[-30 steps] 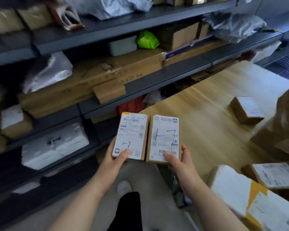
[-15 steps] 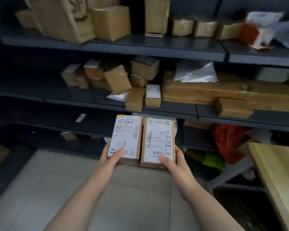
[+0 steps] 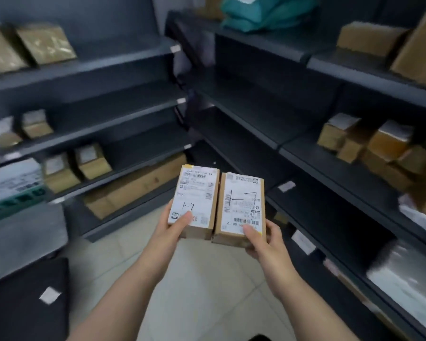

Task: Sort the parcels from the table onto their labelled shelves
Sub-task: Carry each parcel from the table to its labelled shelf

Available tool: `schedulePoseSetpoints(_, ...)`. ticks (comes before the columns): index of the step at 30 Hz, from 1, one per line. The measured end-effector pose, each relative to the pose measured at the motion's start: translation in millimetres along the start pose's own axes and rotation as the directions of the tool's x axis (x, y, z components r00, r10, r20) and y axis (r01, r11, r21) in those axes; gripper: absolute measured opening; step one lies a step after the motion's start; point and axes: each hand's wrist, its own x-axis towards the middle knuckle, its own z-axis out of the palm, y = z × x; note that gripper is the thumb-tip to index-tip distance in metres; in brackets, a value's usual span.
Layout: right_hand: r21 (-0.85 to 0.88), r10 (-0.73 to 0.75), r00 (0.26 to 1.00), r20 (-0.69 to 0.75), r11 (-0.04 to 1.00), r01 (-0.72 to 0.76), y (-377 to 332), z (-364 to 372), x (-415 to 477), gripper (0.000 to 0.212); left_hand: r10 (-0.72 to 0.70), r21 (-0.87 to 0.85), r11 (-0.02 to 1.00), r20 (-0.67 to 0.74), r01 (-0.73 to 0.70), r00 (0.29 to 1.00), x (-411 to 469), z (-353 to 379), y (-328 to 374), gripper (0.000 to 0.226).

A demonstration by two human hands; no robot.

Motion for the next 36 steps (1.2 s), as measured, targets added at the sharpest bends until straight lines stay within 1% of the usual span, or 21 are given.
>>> schedulePoseSetpoints(3,-0.026,-0.007,0.996,0.086,1.0,0.009,-10,38,42,0.058,-0.006,-0.022,1.0,-0.119,0.003,0.993,27,-30,2,0.03)
schedulePoseSetpoints(9,-0.082,0.009,0.965,0.261,0.997,0.013,-37,97,133,0.045,-0.005,-0.075,0.997,-0.305,-0.019,0.952,94,-65,19,0.038)
schedulePoseSetpoints(15,-0.182,0.047,0.894,0.445,0.982,0.04,-80,151,232,0.047,-0.012,-0.141,0.988,-0.474,-0.062,0.88,167,-90,51,0.04)
schedulePoseSetpoints(20,-0.217,0.073,0.833,0.549,0.975,0.058,-98,202,294,0.048,-0.042,-0.223,0.968,-0.584,-0.111,0.81,214,-115,66,0.048)
schedulePoseSetpoints(24,-0.213,0.097,0.812,0.576,0.976,0.035,-99,252,319,0.05,-0.058,-0.246,0.961,-0.627,-0.127,0.777,236,-156,69,0.051)
schedulePoseSetpoints(27,-0.231,0.133,0.797,0.59,0.973,0.009,-94,298,333,0.048,-0.087,-0.284,0.949,-0.655,-0.138,0.75,252,-196,66,0.067)
schedulePoseSetpoints(28,-0.239,0.144,0.795,0.59,0.971,0.002,-92,314,338,0.049,-0.104,-0.299,0.945,-0.66,-0.133,0.744,258,-210,65,0.069)
schedulePoseSetpoints(30,-0.252,0.15,0.798,0.584,0.968,0.003,-87,350,348,0.048,-0.119,-0.308,0.943,-0.662,-0.125,0.74,272,-242,63,0.057)
schedulePoseSetpoints(33,-0.283,0.144,0.817,0.559,0.959,0.025,-78,406,362,0.044,-0.11,-0.266,0.96,-0.654,-0.092,0.748,298,-299,63,0.037)
schedulePoseSetpoints(36,-0.286,0.154,0.844,0.513,0.958,-0.001,-73,458,370,0.046,-0.126,-0.231,0.972,-0.625,-0.029,0.77,324,-355,71,0.031)
